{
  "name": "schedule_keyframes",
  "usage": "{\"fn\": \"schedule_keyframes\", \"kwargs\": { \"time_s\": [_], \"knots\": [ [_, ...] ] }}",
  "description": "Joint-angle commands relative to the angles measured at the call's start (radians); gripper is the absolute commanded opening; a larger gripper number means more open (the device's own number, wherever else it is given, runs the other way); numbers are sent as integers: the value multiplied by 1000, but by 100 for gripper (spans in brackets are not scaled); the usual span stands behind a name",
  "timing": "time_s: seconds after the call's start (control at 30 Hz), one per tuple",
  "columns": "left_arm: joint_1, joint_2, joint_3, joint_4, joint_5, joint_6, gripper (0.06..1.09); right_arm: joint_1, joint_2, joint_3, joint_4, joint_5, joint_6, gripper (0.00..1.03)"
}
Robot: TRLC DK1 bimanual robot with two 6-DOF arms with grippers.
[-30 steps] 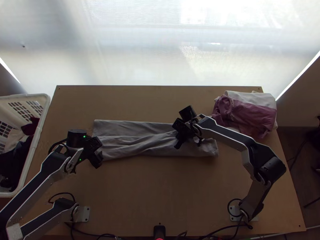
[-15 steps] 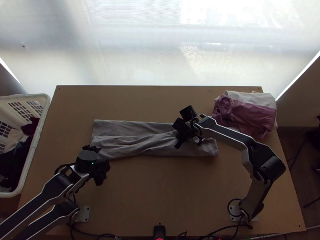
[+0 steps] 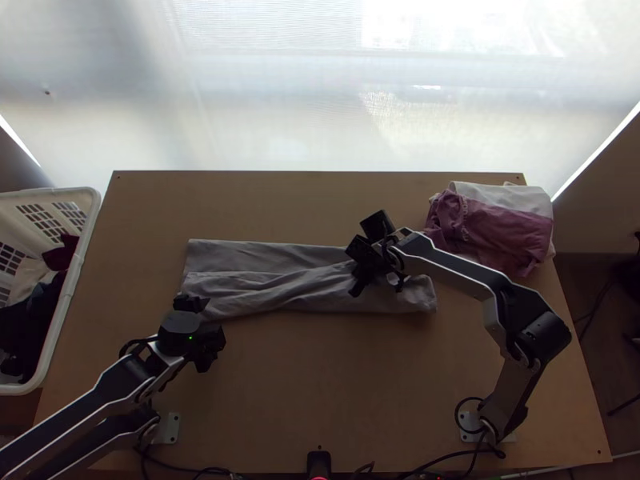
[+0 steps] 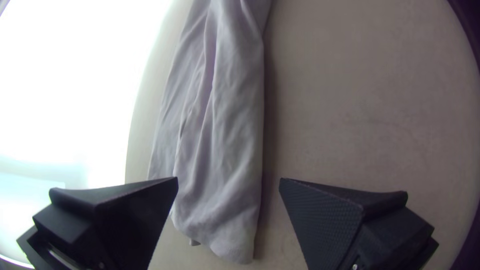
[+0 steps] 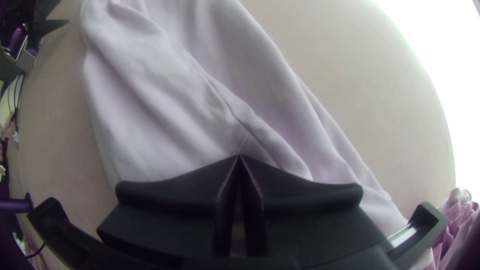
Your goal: Fold the t-shirt
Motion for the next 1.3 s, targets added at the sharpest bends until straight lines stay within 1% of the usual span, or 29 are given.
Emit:
{"fn": "schedule_keyframes", "kwargs": {
  "time_s": [0.0,0.17,0.2,0.3,0.57,0.87,0.9,0.97,1.07,1.17,1.27],
  "knots": [
    [7,9,-66,95,-13,52,104,-2,0,0,-2,-1,2,6],
    [35,18,-106,195,-29,118,104,-2,0,1,-2,-4,2,6],
    [46,24,-109,209,-29,122,104,0,0,3,-2,-4,2,3],
    [81,52,-120,278,-27,155,104,4,1,4,-2,-6,2,3],
    [87,167,-130,404,-29,162,104,4,5,12,-2,-6,2,3],
    [112,291,-130,502,-29,167,103,3,6,0,-4,-8,10,3],
    [113,307,-130,512,-29,168,102,3,6,0,-4,-8,11,3],
    [112,327,-129,535,-29,181,95,4,6,-2,-4,-8,16,3],
    [110,356,-120,568,-27,191,80,4,6,-4,-4,-9,18,3],
    [110,383,-113,598,-26,202,71,4,5,-4,-4,-12,21,3],
    [113,419,-112,661,-23,213,70,6,0,-7,-5,-15,30,3]
  ]
}}
